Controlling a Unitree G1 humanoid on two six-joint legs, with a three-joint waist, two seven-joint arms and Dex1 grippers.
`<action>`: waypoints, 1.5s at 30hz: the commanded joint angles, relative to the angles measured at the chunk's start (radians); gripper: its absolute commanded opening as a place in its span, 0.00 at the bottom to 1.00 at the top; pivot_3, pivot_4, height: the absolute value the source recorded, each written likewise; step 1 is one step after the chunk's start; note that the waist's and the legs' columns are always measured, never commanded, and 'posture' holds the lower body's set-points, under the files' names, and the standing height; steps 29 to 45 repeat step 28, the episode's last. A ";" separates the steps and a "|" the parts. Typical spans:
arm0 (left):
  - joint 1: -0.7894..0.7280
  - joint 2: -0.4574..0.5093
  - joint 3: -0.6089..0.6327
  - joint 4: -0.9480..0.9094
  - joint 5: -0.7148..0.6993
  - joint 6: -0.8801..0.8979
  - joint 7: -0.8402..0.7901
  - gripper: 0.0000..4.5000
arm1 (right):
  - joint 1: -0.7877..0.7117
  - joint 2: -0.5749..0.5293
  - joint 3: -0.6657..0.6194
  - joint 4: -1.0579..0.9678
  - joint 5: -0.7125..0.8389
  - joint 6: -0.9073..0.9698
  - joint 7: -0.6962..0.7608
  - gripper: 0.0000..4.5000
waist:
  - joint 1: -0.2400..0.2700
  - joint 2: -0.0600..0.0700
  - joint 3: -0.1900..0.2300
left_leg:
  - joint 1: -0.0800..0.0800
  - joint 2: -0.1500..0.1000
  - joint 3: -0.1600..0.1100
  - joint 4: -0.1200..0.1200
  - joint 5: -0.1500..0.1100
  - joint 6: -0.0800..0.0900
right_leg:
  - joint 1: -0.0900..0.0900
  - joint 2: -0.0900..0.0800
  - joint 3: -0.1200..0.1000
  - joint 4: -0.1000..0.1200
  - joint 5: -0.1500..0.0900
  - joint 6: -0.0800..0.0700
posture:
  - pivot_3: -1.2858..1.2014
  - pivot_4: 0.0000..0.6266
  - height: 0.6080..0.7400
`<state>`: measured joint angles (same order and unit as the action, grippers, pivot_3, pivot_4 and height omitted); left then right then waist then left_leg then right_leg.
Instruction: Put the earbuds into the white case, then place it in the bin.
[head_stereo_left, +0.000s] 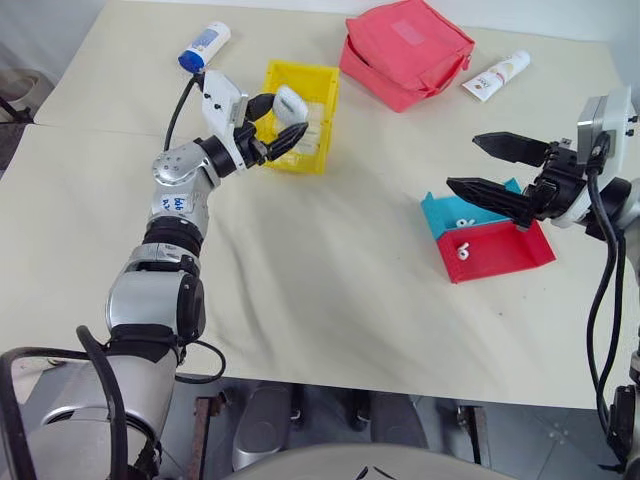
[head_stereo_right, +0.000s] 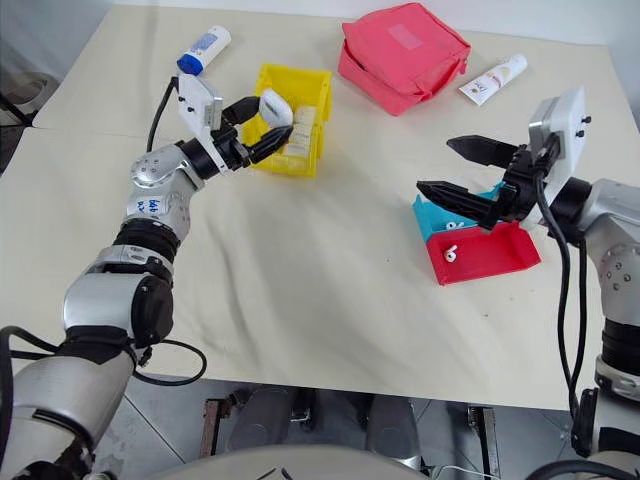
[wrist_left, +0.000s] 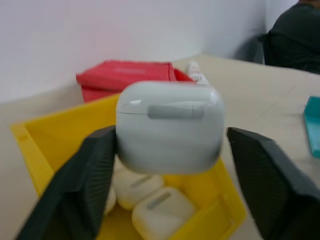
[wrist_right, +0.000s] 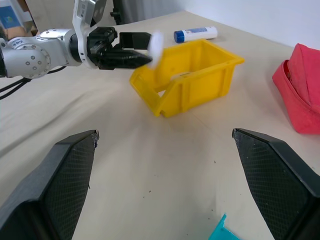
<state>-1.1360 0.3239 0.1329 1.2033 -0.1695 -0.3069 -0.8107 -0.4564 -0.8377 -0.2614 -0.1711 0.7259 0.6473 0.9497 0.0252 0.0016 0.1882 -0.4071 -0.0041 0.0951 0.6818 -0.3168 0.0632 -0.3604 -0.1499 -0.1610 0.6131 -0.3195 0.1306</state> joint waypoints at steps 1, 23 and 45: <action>-0.047 0.012 -0.001 0.034 0.042 -0.033 0.080 0.98 | 0.006 -0.007 -0.031 -0.049 0.002 -0.013 -0.016 1.00 | 0.000 0.000 0.000 | 0.000 0.000 0.000 0.000 0.000 0.000 | 0.000 0.000 0.000 0.000 0.000 0.000 | 0.52 0.24 1.00; 0.819 0.342 0.130 -1.273 -0.280 0.468 -0.202 0.98 | 0.030 -0.150 0.122 0.271 -0.188 -0.229 0.415 1.00 | -0.013 0.001 0.000 | 0.001 0.001 -0.003 0.001 0.000 -0.001 | 0.003 0.000 0.003 -0.001 0.000 0.000 | 0.52 0.24 1.00; 0.932 0.353 0.200 -1.395 -0.349 0.535 -0.157 0.98 | -0.039 -0.144 0.160 0.409 -0.254 -0.318 0.476 1.00 | -0.002 0.001 0.000 | 0.002 0.000 -0.003 0.001 0.000 0.000 | 0.003 -0.001 0.004 -0.001 0.000 0.000 | 0.52 0.24 1.00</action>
